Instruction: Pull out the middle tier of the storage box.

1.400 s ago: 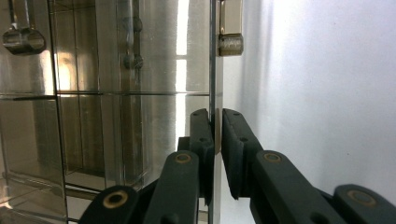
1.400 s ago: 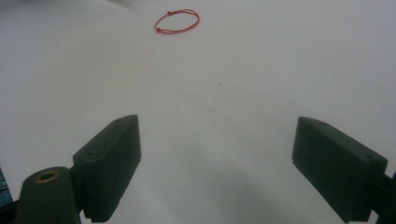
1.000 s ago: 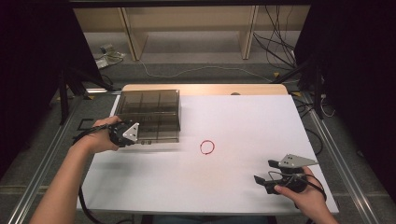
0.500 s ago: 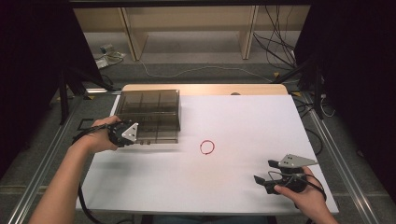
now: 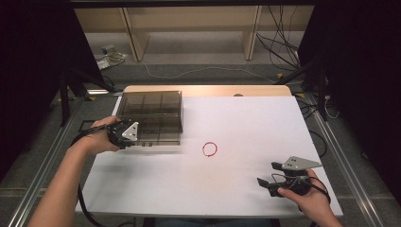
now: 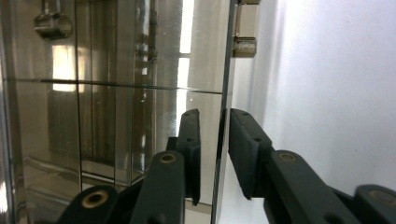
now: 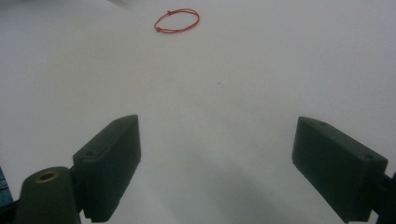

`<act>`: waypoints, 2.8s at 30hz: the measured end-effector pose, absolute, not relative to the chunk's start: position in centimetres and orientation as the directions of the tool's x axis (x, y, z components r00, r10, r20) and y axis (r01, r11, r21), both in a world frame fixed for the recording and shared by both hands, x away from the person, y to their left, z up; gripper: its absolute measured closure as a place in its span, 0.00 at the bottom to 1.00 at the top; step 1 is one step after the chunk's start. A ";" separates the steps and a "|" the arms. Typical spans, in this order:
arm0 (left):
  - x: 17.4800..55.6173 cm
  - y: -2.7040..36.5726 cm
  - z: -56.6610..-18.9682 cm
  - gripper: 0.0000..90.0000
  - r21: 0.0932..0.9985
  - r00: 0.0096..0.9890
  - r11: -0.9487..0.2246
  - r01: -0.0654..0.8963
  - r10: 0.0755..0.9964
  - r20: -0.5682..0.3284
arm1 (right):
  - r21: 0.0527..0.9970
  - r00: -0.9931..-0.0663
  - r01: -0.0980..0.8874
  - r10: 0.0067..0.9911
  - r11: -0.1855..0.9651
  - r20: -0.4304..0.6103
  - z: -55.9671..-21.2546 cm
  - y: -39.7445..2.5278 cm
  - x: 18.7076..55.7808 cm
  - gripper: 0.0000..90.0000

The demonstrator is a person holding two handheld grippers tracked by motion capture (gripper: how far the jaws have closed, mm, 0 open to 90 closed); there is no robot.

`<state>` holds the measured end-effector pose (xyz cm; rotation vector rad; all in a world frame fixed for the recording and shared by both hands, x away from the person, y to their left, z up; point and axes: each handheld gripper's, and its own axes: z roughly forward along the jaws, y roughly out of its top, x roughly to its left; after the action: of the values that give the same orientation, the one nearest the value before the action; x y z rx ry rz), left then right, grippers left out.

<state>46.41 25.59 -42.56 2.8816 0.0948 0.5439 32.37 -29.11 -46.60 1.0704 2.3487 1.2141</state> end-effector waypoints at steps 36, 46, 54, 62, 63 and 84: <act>40.1 17.0 -41.9 0.26 0.623 0.805 -0.767 0.157 0.465 0.369 | 0.796 -0.682 0.480 0.727 0.367 0.076 -46.6 -29.1 32.4 0.18; 37.9 14.4 -44.7 0.27 0.707 0.802 -0.674 0.213 0.534 0.267 | 0.796 -0.683 0.480 0.726 0.368 0.076 -46.5 -29.1 32.4 0.18; 36.6 12.9 -45.4 0.27 0.746 0.810 -0.625 0.232 0.549 0.208 | 0.796 -0.682 0.484 0.727 0.363 0.083 -46.5 -29.1 32.4 0.18; 35.4 12.3 -46.0 0.28 0.766 0.806 -0.596 0.242 0.563 0.184 | 0.798 -0.688 0.477 0.722 0.368 0.079 -46.5 -29.1 32.5 0.18; 35.4 12.3 -46.1 0.28 0.765 0.807 -0.598 0.241 0.561 0.184 | 0.800 -0.689 0.474 0.720 0.367 0.078 -46.5 -29.0 32.5 0.18; 35.6 12.1 -46.5 0.29 0.777 0.809 -0.582 0.239 0.562 0.172 | 0.799 -0.684 0.478 0.725 0.364 0.079 -46.5 -29.2 32.5 0.18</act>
<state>35.62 12.11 -46.52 2.1953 0.5868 0.5197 32.54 -29.17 -46.48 1.0661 2.3416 1.2255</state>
